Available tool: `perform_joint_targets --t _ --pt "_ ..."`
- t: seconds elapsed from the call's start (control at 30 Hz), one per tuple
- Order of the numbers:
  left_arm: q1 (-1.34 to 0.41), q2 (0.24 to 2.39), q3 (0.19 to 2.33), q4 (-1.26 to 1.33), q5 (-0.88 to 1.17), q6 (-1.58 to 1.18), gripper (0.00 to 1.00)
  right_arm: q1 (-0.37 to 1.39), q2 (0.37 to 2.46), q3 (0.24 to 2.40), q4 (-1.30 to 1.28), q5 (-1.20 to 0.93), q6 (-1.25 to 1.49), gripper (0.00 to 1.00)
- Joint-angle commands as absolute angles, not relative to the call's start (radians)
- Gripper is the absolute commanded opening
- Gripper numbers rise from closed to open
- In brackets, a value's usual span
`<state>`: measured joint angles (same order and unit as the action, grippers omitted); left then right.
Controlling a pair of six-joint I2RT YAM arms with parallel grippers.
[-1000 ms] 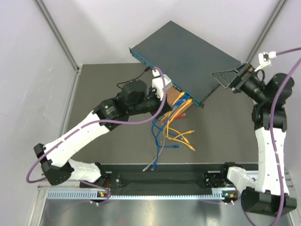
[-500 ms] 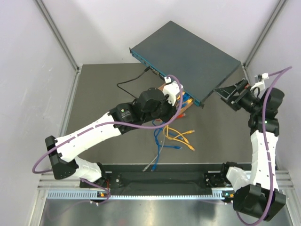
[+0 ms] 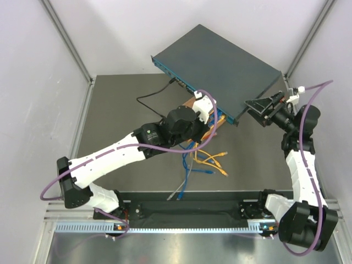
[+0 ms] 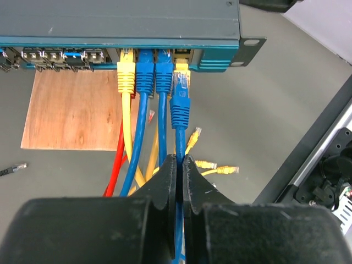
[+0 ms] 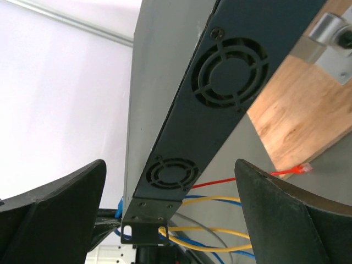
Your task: Insert the plug into the switch port
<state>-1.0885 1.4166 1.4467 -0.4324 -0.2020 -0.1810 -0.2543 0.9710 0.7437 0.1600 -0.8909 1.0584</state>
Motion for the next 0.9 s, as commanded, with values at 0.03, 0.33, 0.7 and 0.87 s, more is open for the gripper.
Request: perform_joint_targets --t 0.03,0.33,0.7,0.87 --pt "-1.095 1.414 1.442 -0.347 -0.226 -0.183 0.0 -0.204 1.003 0.727 0.328 -0.879 1.121 0.96" --pt "-1.095 1.436 1.443 -0.313 -0.227 -0.178 0.0 -0.152 1.026 0.706 0.402 -0.856 1.169 0.83" --pt "-1.095 1.451 1.442 -0.296 -0.204 -0.178 0.0 -0.13 1.028 0.68 0.451 -0.838 1.216 0.67" --pt "-1.097 1.465 1.447 -0.298 -0.186 -0.199 0.0 -0.126 1.026 0.676 0.457 -0.838 1.219 0.65"
